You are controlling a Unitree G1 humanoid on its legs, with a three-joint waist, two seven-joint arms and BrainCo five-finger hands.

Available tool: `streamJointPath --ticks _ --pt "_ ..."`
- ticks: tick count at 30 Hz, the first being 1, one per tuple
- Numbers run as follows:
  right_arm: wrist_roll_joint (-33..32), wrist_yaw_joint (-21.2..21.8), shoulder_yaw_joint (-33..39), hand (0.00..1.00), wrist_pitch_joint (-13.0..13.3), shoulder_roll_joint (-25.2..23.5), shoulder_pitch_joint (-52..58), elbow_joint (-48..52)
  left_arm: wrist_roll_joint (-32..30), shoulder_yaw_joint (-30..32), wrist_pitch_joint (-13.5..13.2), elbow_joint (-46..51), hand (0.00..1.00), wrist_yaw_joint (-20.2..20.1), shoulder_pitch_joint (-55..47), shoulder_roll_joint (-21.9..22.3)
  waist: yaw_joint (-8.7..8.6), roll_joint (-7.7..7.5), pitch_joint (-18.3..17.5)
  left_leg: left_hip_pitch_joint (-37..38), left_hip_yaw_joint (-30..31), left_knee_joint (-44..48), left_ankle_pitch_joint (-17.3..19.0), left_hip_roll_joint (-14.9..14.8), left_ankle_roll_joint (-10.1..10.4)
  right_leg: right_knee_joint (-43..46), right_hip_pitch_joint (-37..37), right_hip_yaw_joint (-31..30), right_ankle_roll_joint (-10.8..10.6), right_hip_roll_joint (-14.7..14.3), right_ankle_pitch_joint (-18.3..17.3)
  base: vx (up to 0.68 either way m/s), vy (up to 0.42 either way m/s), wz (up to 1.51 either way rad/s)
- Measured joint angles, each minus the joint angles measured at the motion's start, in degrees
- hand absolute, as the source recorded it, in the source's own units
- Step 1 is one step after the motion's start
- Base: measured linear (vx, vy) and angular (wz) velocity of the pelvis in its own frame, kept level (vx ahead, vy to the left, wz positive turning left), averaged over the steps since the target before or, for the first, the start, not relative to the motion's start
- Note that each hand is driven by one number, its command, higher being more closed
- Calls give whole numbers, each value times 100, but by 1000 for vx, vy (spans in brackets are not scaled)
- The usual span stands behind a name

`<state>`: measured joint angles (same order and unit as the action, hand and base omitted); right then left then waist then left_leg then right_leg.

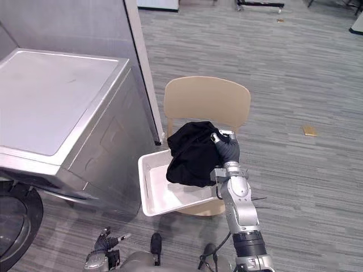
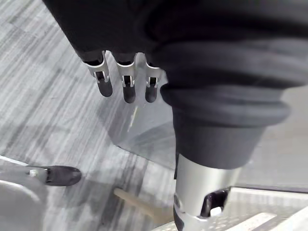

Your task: Pick up the laundry basket with both hands and put the clothes into the washing machine.

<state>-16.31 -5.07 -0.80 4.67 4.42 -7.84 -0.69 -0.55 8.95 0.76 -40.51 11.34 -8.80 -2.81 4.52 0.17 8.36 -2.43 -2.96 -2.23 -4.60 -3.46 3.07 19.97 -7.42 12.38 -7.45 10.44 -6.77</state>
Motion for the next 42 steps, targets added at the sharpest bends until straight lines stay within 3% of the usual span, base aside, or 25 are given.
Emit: streamJointPath --ticks 1,2,4,5,7,8,9,10,11,13,16,17,20,21,23,24,25,27,33,34,42 --pt "2 -1 35 100 7 -3 -4 26 1 16 -10 249 0 10 16 -21 -41 -12 -4 -131 222 73 7 37 -27 334 -19 -409 -161 -6 -238 -82 -49 133" --pt "13 -17 33 100 14 -35 -3 53 9 14 -13 456 0 34 44 -25 -53 -64 3 -217 412 170 -40 85 -54 990 -122 -745 -65 48 -572 -42 -137 121" --pt "116 -95 8 100 13 -62 37 340 28 -8 -15 1054 0 138 30 -24 -26 -213 -53 -640 888 702 -76 289 10 1847 -25 -1404 -78 20 -976 -66 -281 135" --pt "138 -126 -7 100 15 -64 2 531 46 -33 -19 1324 0 181 13 12 35 -213 -53 -887 1019 938 -78 339 14 1751 30 -1653 -40 -82 -1177 -131 -314 115" --pt "238 -229 -10 100 18 -64 -92 878 118 -93 -35 1884 0 260 -50 147 236 -140 -20 -1214 1054 1222 -138 293 94 1354 195 -1681 83 -304 -1558 -237 -279 62" --pt "254 -288 -15 100 30 -52 -143 1043 247 -262 -88 2248 0 257 -197 263 376 -64 -39 -1362 1124 1280 -224 177 213 1104 276 -1489 283 -420 -1796 -289 -259 45" --pt "254 -320 -18 100 48 -15 -142 1146 307 -386 -106 2422 0 243 -275 340 393 49 -62 -1449 1250 1257 -290 89 296 1073 242 -1340 339 -521 -1818 -345 -251 68" --pt "253 -370 -17 100 90 44 -146 1295 398 -601 -113 2818 0 225 -465 454 300 248 -109 -1574 1399 990 -282 -81 239 1077 125 -995 493 -734 -1749 -374 -244 124" --pt "259 -402 16 100 132 107 -191 1344 532 -795 -112 3128 0 141 -521 508 226 328 -88 -1619 1093 669 110 -302 72 926 121 -647 698 -749 -1633 -361 -200 136" --pt "294 -474 24 100 137 170 -402 1296 568 -949 -132 3663 0 9 -509 503 233 231 -41 -1682 314 784 157 -411 1 722 -9 -404 908 -616 -1414 -301 -130 90" --pt "359 -465 -103 100 144 186 -908 1330 523 -1123 -382 4662 0 -37 -472 294 231 255 -71 -1435 -153 1991 205 -382 -3 456 -201 -164 863 -447 -922 -246 -85 48" --pt "371 -451 -199 100 151 206 -1073 1326 429 -1150 -541 4799 0 -91 -267 211 173 368 -133 -1227 -199 2279 621 -422 -28 329 -202 -41 860 -424 -791 -185 13 46" --pt "474 -294 -504 100 153 215 -1460 1286 194 -1297 -710 4793 0 -128 214 27 86 379 -142 -813 -218 2465 1073 -556 -61 95 -156 113 812 -409 -546 -167 101 40" --pt "529 -129 -645 100 227 216 -1617 1290 -17 -1637 -731 4700 0 -137 564 -91 -80 406 -159 -606 -233 2284 1213 -555 -78 71 -75 344 714 -324 -469 -132 149 61" --pt "526 -7 -694 100 269 203 -1621 1289 -154 -1950 -736 4621 0 -143 793 -112 -140 421 -280 -441 -253 1706 1135 -499 99 -66 -28 481 589 -300 -378 -110 164 69" --pt "520 102 -774 100 298 151 -1626 1289 -324 -2207 -778 4554 0 -139 997 -162 -238 330 -429 -264 -147 943 826 -352 250 -234 -29 644 515 -234 -273 -85 187 74" --pt "519 199 -902 100 311 69 -1656 1287 -443 -2410 -795 4422 0 -139 1255 -211 -265 232 -484 -141 -70 468 522 -239 186 -372 -20 699 474 -186 -158 -73 175 67" --pt "504 308 -1238 100 318 -114 -1657 1277 -717 -2537 -795 4259 0 -125 1472 -225 -244 183 -514 -34 -9 173 298 -144 128 -537 89 790 420 -132 -21 -83 126 33" --pt "-18 684 -2671 100 358 -428 -1674 766 -1461 -2723 -746 3654 0 21 1690 -317 -219 138 -624 410 -17 -315 9 -67 57 -769 405 788 358 -133 164 -55 40 3" --pt "-148 725 -2847 100 355 -457 -1675 618 -1560 -2736 -723 3516 100 49 1798 -316 -221 126 -632 410 -18 -316 -6 -67 53 -823 428 785 356 -144 207 -65 7 0" --pt "-852 766 -3180 100 354 -496 -1603 404 -1926 -2754 -486 3195 100 533 2031 -306 -281 109 -728 308 135 -350 -63 -115 82 -1216 528 802 378 -263 478 -26 3 2"
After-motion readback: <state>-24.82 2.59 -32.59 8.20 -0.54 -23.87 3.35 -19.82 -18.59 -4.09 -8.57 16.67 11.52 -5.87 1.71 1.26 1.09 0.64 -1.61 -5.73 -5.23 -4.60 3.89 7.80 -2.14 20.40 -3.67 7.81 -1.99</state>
